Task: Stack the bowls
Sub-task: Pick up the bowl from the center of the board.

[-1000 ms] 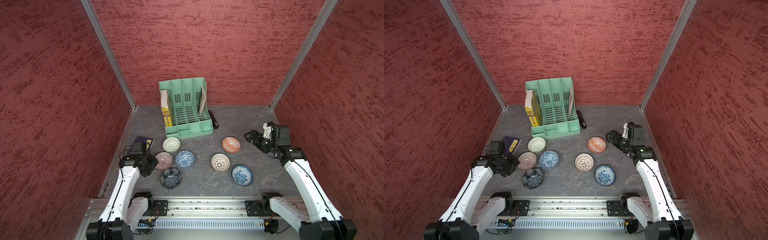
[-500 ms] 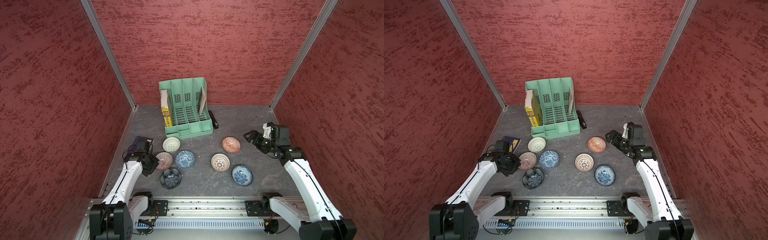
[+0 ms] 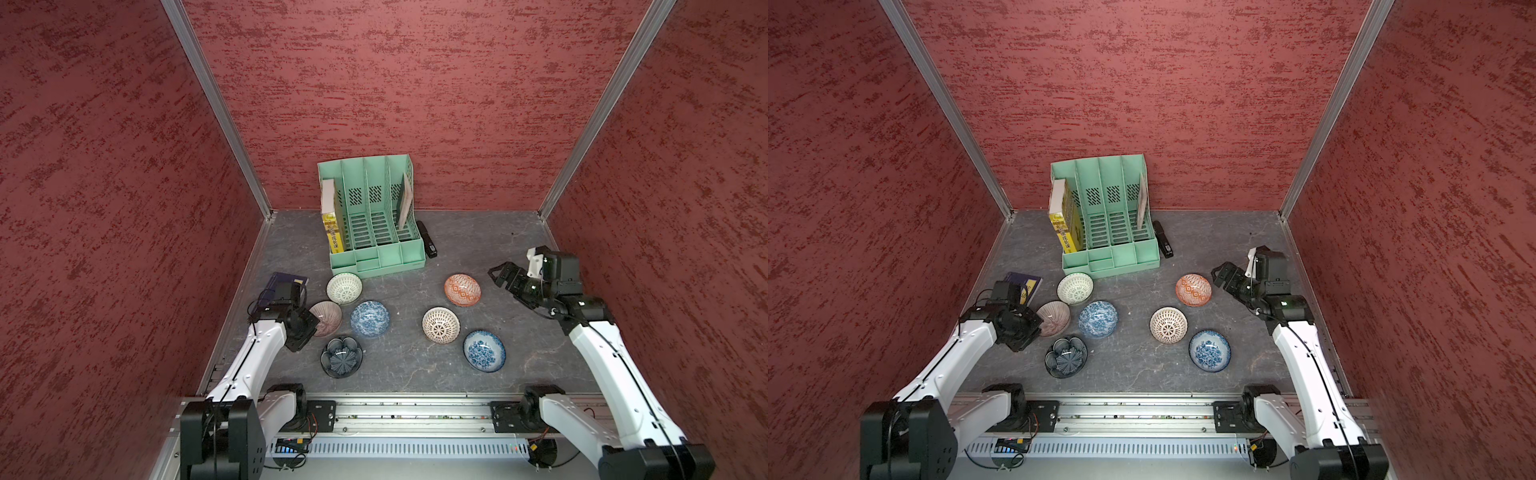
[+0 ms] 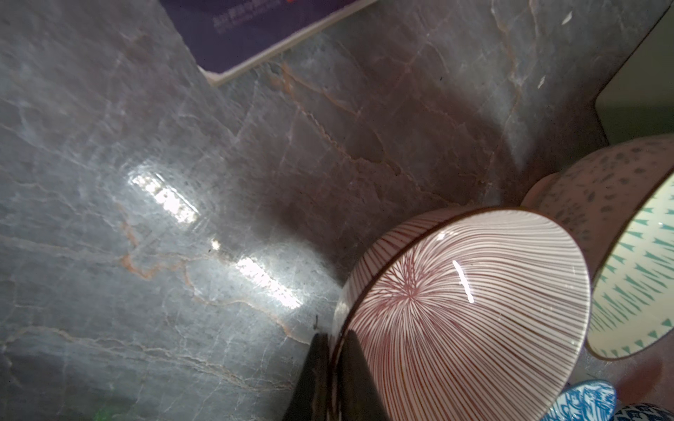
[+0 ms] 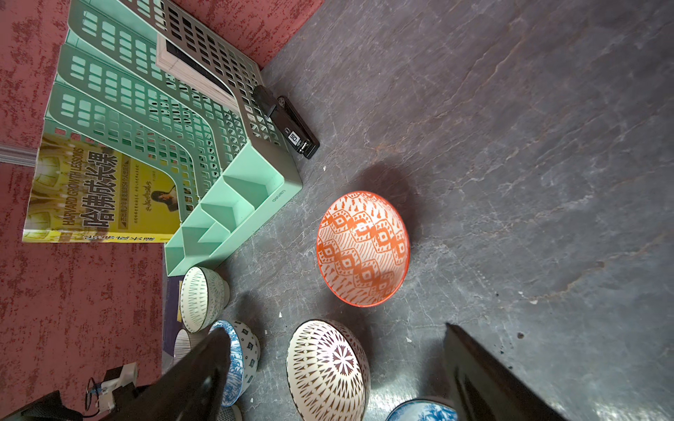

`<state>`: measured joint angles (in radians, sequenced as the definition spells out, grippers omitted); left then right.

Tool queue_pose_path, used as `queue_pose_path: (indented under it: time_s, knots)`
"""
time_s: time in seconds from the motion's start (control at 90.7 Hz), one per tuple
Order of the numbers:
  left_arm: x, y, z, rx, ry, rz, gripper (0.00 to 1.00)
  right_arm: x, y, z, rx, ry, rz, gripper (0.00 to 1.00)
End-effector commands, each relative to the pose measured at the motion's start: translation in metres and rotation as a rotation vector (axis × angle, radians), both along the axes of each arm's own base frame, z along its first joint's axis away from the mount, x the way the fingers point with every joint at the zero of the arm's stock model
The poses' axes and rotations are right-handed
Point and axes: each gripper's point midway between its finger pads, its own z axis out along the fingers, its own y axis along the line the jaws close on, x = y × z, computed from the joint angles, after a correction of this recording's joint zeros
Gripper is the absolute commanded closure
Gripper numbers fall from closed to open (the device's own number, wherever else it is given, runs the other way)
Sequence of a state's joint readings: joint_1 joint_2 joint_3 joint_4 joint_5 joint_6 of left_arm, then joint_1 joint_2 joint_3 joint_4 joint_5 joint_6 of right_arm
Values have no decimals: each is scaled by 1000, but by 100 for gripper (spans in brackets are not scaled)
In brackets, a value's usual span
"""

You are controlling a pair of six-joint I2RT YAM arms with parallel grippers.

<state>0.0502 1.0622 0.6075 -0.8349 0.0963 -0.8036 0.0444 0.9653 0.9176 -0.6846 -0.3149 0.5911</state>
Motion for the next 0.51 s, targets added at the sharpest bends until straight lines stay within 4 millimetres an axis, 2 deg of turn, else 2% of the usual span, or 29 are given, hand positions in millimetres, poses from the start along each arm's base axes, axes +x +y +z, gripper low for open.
queue_pose_path:
  time_s: [0.0, 0.143, 0.242, 0.342, 0.496]
  knots:
    - [0, 4, 0, 21, 0, 6, 93, -2, -2, -1, -18, -12, -6, 7]
    - [-2, 2, 9, 11, -4, 5, 100, -2, -2, 0, -20, -12, -6, 7]
    - [-3, 1, 22, 6, -28, 8, 100, -3, -2, 0, -20, -16, -8, 7]
    - [-5, 0, 43, 0, -59, 7, 100, -3, -2, 0, -16, -14, -7, 6]
    - [-3, -1, 93, 12, -144, -25, 100, -2, 0, -1, -7, -4, -1, 7]
